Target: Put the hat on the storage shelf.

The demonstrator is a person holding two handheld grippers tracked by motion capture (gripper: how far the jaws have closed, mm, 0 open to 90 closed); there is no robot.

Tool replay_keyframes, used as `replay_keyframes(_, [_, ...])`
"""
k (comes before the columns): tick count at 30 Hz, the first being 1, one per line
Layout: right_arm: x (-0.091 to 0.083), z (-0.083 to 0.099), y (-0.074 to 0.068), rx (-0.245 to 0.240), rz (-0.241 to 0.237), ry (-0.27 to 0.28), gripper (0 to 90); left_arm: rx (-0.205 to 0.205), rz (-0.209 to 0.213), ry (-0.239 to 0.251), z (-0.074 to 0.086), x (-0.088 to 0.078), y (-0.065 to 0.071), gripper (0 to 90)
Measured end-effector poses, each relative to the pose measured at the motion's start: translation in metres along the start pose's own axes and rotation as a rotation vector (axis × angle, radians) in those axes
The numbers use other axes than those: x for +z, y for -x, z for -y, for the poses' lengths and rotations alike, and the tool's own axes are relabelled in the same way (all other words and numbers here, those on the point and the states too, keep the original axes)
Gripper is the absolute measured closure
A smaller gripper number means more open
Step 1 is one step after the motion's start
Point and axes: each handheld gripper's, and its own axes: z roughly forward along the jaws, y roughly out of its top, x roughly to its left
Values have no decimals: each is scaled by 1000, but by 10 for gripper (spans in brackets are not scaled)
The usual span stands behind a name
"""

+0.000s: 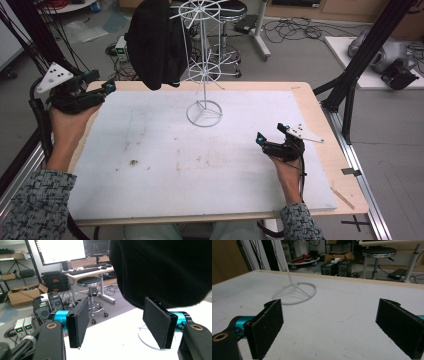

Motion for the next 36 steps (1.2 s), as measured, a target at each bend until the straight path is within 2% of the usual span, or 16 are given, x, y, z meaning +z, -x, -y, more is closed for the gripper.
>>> replay_keyframes(13, [-2,-1,-1,0,5,6,68,2,5,-43,40,-7,19,349])
replay_keyframes(23, [0,0,-1,3,1,3,67,-27,-16,-58,71,-17,23,341])
replay_keyframes(27, [0,0,0,2,3,-1,68,-41,-11,-75,86,-20,25,332])
replay_keyframes(36, [0,0,-1,4,0,-4,67,-30,-26,-96,103,-24,30,325])
